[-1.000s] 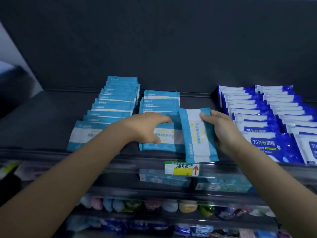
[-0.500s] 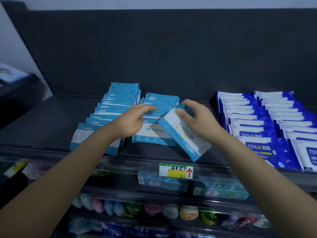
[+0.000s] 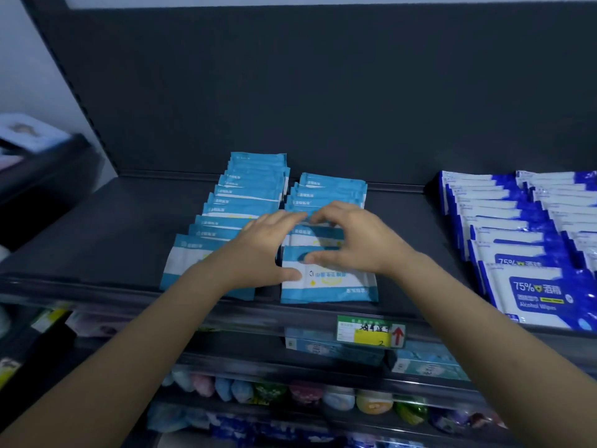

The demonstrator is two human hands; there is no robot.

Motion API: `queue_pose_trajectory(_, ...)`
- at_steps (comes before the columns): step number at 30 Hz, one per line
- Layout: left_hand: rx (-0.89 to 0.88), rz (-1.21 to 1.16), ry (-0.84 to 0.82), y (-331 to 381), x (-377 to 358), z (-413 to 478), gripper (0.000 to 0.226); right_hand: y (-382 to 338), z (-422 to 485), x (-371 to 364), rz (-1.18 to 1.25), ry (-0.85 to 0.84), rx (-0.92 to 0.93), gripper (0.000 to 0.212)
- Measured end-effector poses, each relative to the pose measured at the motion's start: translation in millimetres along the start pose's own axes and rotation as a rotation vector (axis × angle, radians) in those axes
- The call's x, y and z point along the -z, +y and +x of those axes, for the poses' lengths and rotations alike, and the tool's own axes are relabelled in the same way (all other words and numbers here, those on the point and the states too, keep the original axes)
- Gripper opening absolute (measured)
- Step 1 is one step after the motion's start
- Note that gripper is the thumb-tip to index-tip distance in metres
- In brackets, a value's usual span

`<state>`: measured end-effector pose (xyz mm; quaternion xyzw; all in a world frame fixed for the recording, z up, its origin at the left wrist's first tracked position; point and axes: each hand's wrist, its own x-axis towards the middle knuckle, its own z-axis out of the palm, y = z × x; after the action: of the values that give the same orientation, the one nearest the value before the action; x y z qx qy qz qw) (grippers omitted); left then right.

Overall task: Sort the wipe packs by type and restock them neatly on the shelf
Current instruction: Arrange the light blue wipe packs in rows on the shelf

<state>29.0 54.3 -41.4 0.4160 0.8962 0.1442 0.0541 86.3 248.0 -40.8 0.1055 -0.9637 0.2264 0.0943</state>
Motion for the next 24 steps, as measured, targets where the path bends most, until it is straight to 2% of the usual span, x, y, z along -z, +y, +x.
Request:
queue_pose_trajectory(2,-0.037,0.055,-0.033,-2.1,-0.7,2.7,0.093,10.2,-12.9,7.1,-0.053,-0.036,-0.013,0.067)
queue_pose_trajectory(5,-0.066,0.140,-0.086,-2.2,0.2,9.6,0.105,18.5,-31.2,8.4,-0.180,-0.156,-0.087,0.084)
queue_pose_trajectory(13,-0.046,0.217,-0.224,0.1,15.3,32.6,0.116,3.6,-32.0,-6.8,-0.194,-0.018,-0.193,0.095)
queue_pose_trajectory(18,-0.028,0.095,-0.337,-2.7,13.4,36.8,0.122,-2.3,-30.2,-9.3,-0.155,-0.014,-0.311,0.115)
queue_pose_trajectory(24,-0.094,0.091,-0.250,-10.2,13.2,40.7,0.117,-2.9,-24.7,-16.6,-0.096,-0.001,-0.330,0.125)
